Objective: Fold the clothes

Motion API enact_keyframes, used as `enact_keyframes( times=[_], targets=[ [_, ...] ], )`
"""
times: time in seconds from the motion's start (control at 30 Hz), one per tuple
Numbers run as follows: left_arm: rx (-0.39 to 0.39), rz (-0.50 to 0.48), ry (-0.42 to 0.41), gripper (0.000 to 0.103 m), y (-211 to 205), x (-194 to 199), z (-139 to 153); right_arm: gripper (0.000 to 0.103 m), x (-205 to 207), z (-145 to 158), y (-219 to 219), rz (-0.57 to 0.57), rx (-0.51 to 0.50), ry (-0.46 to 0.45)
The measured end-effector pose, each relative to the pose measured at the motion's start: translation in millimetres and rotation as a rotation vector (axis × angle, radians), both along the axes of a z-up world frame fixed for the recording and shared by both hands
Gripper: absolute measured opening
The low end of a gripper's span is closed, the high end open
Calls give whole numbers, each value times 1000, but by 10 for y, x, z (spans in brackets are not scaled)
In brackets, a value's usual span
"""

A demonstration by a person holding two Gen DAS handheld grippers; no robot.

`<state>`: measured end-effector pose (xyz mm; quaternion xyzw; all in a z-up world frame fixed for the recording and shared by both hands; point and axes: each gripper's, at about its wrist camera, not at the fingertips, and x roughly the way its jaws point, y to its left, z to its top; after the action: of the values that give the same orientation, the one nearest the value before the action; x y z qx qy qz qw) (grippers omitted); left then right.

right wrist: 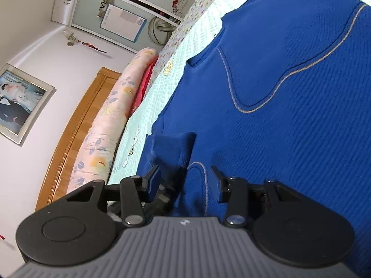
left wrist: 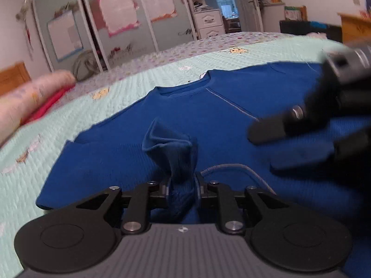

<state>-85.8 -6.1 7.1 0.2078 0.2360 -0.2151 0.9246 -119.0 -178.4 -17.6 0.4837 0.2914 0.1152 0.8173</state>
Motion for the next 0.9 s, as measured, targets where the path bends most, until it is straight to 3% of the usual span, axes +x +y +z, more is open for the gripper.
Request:
enact_keyframes(
  times=[0.1, 0.33, 0.53, 0.67, 0.77, 0.83, 0.87, 0.9],
  targets=[
    [-12, -21, 3, 40, 44, -13, 23, 50, 75, 22, 44, 11, -11, 14],
    [69, -85, -61, 40, -94, -205, -2, 57, 343, 128, 168, 68, -121, 24],
    [32, -64, -31, 43, 8, -263, 72, 57, 421, 89, 204, 78, -93, 58],
    [-44, 29, -22, 46, 268, -384, 187, 57, 500, 67, 246, 76, -96, 72],
    [-120, 171, -12, 54, 586, -435, 258, 56, 568, 99, 335, 96, -151, 80],
    [-164, 301, 22, 54, 806, -414, 271, 50, 637, 128, 401, 114, -197, 88],
    [-197, 358, 56, 54, 922, -388, 271, 36, 675, 146, 433, 128, -218, 89],
    [-238, 402, 106, 54, 1041, -353, 263, 16, 715, 170, 465, 143, -241, 89]
  ],
)
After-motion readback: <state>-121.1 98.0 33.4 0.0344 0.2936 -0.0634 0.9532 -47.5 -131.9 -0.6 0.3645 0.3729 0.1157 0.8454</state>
